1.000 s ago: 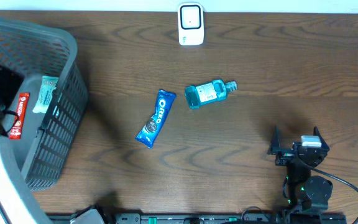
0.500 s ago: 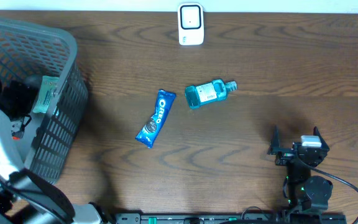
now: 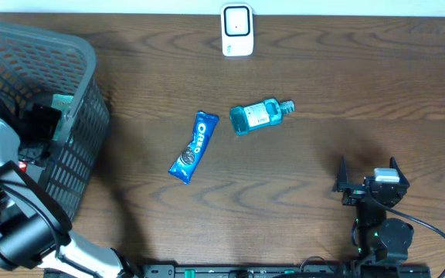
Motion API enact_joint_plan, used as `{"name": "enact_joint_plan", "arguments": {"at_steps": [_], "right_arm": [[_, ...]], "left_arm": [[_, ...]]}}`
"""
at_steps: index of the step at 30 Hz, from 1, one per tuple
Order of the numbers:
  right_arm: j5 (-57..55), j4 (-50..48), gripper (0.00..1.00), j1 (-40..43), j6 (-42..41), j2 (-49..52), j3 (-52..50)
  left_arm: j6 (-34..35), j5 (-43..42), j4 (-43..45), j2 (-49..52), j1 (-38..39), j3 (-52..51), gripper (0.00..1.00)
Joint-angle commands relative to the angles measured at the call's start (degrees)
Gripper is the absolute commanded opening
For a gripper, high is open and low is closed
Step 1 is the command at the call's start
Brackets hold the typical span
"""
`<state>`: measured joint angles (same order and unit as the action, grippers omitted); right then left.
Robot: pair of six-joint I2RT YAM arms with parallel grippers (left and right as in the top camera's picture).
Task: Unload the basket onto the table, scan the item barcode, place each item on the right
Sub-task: 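Reach into the basket and grasp the mint-green wipes pack with left gripper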
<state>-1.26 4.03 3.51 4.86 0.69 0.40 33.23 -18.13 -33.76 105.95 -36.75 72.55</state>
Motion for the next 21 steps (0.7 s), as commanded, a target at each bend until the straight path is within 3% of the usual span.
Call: {"name": "enact_joint_plan", "arguments": {"at_steps": [1,15,16,17,21], "right_arm": [[-0.1,0.2,0.99,-0.5,0.3,-0.3,-0.1],[-0.1,0.2,0.99,-0.5,0.3,-0.3,-0.1],[-0.1,0.2,0.99,-0.5,0.3,-0.3,-0.1],[-0.1,0.2,0.99,-0.5,0.3,-0.3,-0.1],[-0.1,0.2,0.99,-0.5,0.4,-0.3,-0.1]], "left_arm": [[0.1,-0.9,0.8,2.3,-0.1,-0.2,0.98],[0.1,-3.5,3.9,12.8,3.5,-0.2,0.97],[0.1,-3.6,3.9,13.6,4.0,-0.2,0.82],[-0.1,-3.6,3.6,14.3,4.5,-0.2,0.60],[-2.5,-3.5,2.5,14.3,5.2,-0.2,0.08]]}}
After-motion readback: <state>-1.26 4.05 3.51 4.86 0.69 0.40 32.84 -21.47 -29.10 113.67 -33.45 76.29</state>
